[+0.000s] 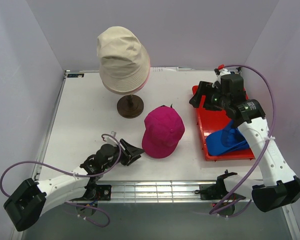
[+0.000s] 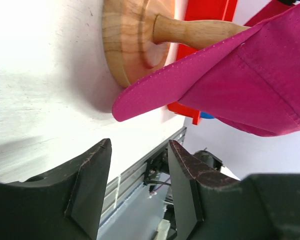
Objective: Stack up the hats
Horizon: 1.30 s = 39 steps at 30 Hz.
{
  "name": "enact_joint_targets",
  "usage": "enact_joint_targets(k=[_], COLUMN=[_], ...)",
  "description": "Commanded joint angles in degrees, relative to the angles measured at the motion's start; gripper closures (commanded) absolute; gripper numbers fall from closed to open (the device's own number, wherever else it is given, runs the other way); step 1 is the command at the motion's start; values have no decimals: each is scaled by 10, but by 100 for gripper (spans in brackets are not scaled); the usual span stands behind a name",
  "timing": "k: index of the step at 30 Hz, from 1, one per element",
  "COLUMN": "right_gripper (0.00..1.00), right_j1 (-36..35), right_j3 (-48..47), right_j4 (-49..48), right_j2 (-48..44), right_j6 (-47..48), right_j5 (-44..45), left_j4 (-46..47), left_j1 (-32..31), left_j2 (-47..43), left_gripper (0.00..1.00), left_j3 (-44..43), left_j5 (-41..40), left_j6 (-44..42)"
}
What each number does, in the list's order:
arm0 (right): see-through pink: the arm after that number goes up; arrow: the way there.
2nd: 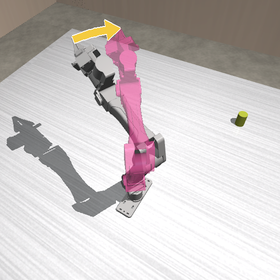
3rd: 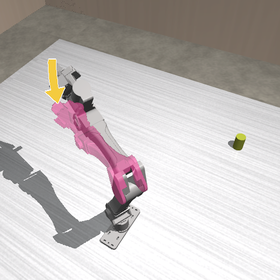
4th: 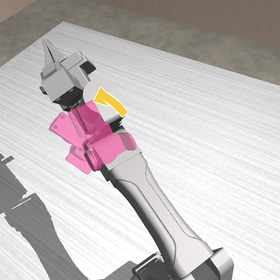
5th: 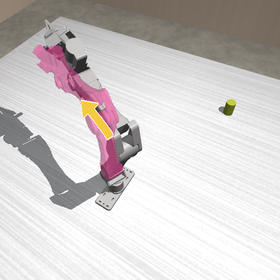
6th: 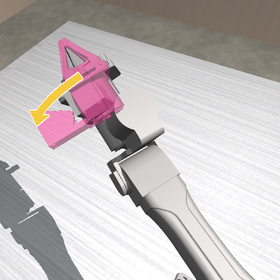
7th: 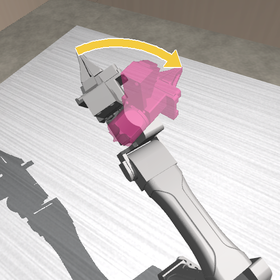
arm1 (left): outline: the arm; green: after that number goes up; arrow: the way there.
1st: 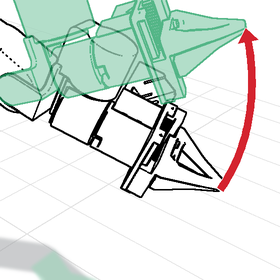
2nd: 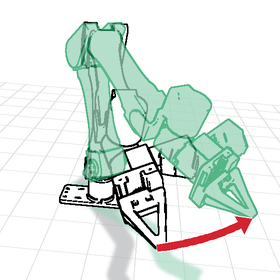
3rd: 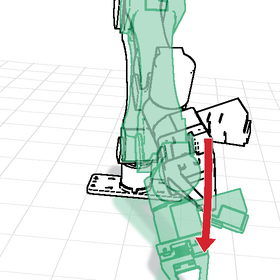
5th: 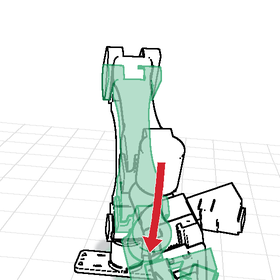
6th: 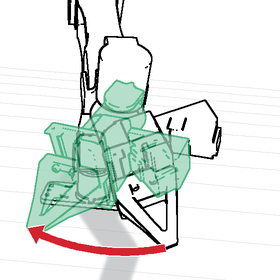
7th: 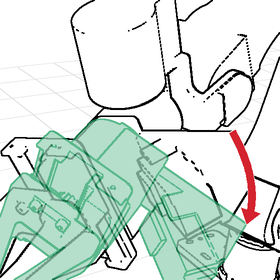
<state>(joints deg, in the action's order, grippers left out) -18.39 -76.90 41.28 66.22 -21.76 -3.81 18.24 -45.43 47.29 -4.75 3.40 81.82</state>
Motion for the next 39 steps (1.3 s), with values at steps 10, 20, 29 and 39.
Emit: enact_joint_targets(k=[10,20,29,39], right_gripper=[9,9,12,26], right_j1=[43,209,230,247], right_j3=[16,90,97,179], right_j4=[117,202,265,239], right_j2=[8,-53,-98,-105], right_j6=[6,-26,-84,-115], right_j5=[225,140,157,161], left_j4=[-289,-376,-371,-367], left_j1=[3,3,3,3], left_j2=[-33,13,45,65], left_gripper=[40,40,40,40], left_j3=[-228,-399,-451,-494], left_j5=[-62,-13,25,49], left_j6=[-213,-322,-352,-373])
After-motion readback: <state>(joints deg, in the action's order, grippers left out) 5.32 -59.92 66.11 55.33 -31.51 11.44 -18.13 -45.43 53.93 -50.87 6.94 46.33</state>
